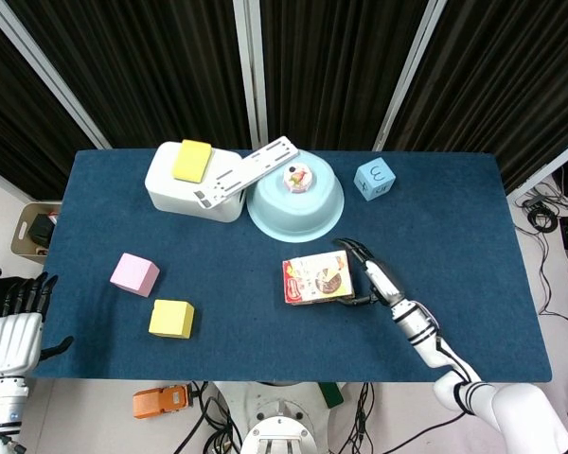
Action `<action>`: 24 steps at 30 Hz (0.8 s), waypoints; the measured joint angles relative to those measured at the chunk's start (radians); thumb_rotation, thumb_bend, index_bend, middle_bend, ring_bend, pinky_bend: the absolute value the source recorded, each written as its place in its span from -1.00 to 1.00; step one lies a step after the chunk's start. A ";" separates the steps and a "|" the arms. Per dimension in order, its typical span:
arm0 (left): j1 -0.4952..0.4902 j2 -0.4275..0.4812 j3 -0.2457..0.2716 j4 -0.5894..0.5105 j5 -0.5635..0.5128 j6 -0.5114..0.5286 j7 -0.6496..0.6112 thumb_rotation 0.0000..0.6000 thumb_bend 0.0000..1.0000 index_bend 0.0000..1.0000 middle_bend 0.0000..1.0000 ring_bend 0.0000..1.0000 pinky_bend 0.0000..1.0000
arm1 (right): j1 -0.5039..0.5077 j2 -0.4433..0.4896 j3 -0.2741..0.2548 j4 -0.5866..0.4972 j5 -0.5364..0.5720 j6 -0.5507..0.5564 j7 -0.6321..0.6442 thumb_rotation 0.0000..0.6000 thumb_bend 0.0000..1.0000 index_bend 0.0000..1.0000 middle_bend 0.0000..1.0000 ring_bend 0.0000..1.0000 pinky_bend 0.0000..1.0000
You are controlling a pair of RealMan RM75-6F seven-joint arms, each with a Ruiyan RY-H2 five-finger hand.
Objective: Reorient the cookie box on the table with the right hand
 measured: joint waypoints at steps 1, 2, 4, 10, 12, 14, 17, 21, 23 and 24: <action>-0.001 -0.001 0.000 0.001 0.000 -0.001 0.000 1.00 -0.74 -1.00 -1.00 -1.00 -1.00 | -0.003 0.008 -0.004 -0.008 0.000 -0.004 -0.005 1.00 -0.35 -1.00 -1.00 -1.00 -1.00; -0.002 -0.001 0.000 0.001 0.001 -0.002 -0.001 1.00 -0.74 -1.00 -1.00 -1.00 -1.00 | -0.007 0.018 -0.009 -0.019 -0.001 -0.012 -0.016 1.00 -0.35 -1.00 -1.00 -1.00 -1.00; -0.003 -0.003 0.000 0.002 0.004 -0.002 -0.001 1.00 -0.74 -1.00 -1.00 -1.00 -1.00 | -0.010 0.034 -0.016 -0.038 0.000 -0.027 -0.033 1.00 -0.34 -1.00 -1.00 -1.00 -1.00; -0.005 0.000 -0.001 0.001 0.006 0.001 -0.001 1.00 -0.74 -1.00 -1.00 -1.00 -1.00 | -0.018 0.118 -0.020 -0.178 0.011 -0.061 -0.122 1.00 -0.35 -1.00 -1.00 -1.00 -1.00; -0.006 0.002 -0.003 0.001 0.006 0.002 -0.002 1.00 -0.74 -1.00 -1.00 -1.00 -1.00 | -0.024 0.167 -0.016 -0.254 0.020 -0.062 -0.168 1.00 -0.35 -1.00 -1.00 -1.00 -1.00; -0.008 0.003 -0.005 0.000 0.007 0.003 -0.004 1.00 -0.74 -1.00 -1.00 -1.00 -1.00 | -0.032 0.230 -0.011 -0.345 0.032 -0.061 -0.222 1.00 -0.35 -1.00 -1.00 -1.00 -1.00; -0.010 0.002 -0.008 0.002 0.009 0.006 -0.007 1.00 -0.74 -1.00 -1.00 -1.00 -1.00 | -0.053 0.354 -0.003 -0.500 0.056 -0.050 -0.317 1.00 -0.35 -1.00 -1.00 -1.00 -1.00; -0.013 -0.005 -0.010 0.007 0.013 0.007 -0.010 1.00 -0.74 -1.00 -1.00 -1.00 -1.00 | -0.099 0.534 0.003 -0.687 0.092 -0.018 -0.486 1.00 -0.35 -1.00 -1.00 -1.00 -1.00; -0.015 -0.009 -0.010 0.010 0.015 0.008 -0.011 1.00 -0.74 -1.00 -1.00 -1.00 -1.00 | -0.131 0.597 0.006 -0.744 0.115 0.010 -0.595 1.00 -0.35 -1.00 -1.00 -1.00 -1.00; -0.016 -0.012 -0.011 0.012 0.017 0.008 -0.011 1.00 -0.74 -1.00 -1.00 -1.00 -1.00 | -0.148 0.616 0.007 -0.763 0.126 0.025 -0.643 1.00 -0.35 -1.00 -1.00 -1.00 -1.00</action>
